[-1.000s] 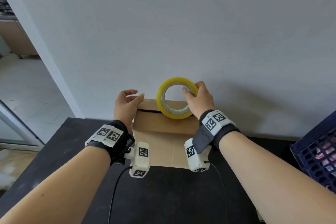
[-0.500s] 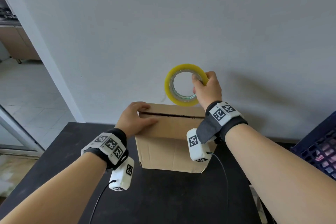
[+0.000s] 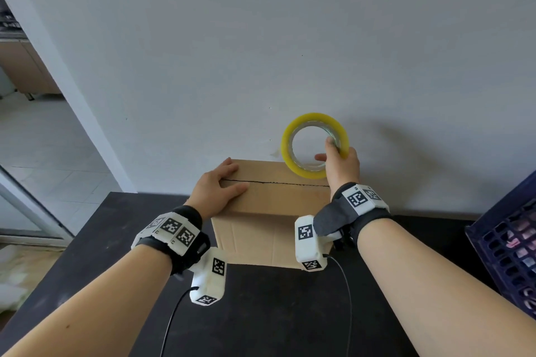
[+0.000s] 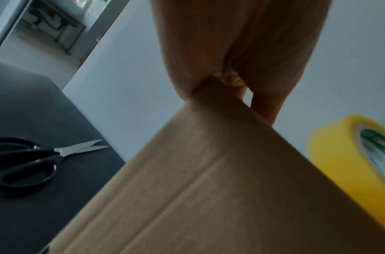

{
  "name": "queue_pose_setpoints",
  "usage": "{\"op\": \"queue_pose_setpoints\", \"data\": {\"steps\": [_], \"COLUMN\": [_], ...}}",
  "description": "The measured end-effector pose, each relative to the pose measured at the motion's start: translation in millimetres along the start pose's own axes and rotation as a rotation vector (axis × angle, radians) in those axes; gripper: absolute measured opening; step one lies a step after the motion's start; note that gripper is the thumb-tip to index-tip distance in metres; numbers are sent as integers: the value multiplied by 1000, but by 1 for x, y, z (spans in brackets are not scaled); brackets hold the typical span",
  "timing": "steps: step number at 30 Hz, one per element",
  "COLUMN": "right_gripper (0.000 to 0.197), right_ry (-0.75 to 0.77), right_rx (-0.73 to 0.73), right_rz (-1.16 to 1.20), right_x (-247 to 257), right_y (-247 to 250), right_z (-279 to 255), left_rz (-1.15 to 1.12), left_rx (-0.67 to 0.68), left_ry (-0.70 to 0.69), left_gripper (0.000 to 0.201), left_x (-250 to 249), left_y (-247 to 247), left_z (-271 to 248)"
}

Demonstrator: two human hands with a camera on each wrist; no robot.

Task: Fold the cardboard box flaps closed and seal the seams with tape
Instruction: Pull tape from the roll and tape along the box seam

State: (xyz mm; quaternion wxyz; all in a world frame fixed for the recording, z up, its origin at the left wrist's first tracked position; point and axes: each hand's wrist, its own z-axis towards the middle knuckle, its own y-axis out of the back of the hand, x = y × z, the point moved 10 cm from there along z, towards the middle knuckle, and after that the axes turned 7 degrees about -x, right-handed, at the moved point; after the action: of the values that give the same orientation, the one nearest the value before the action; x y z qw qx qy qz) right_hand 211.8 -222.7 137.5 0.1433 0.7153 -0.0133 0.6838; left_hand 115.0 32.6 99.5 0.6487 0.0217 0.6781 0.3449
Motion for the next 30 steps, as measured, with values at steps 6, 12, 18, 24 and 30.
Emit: {"op": "queue_pose_setpoints", "data": {"steps": [6,12,18,24,30], "right_gripper": [27,37,21,9,13], "right_ry": [116,372,346,343,323], "right_rx": [0,2,179,218,210], "right_rz": [-158,-385,-313,-480,-472], "right_x": [2,47,45,33,25], "right_y": [-14,-28,-63,-66,-69], "right_z": [-6,-27,-36,-36,-27], "left_rz": [21,8,23,-57,-47], "left_rx": [-45,-90,-89,-21,-18], "left_ry": [-19,-43,-43,43,64], "left_gripper": [49,39,45,50,52], "left_x": [-1,-2,-7,4,5], "left_y": [4,4,9,11,10], "left_z": [1,1,1,0,2]}}
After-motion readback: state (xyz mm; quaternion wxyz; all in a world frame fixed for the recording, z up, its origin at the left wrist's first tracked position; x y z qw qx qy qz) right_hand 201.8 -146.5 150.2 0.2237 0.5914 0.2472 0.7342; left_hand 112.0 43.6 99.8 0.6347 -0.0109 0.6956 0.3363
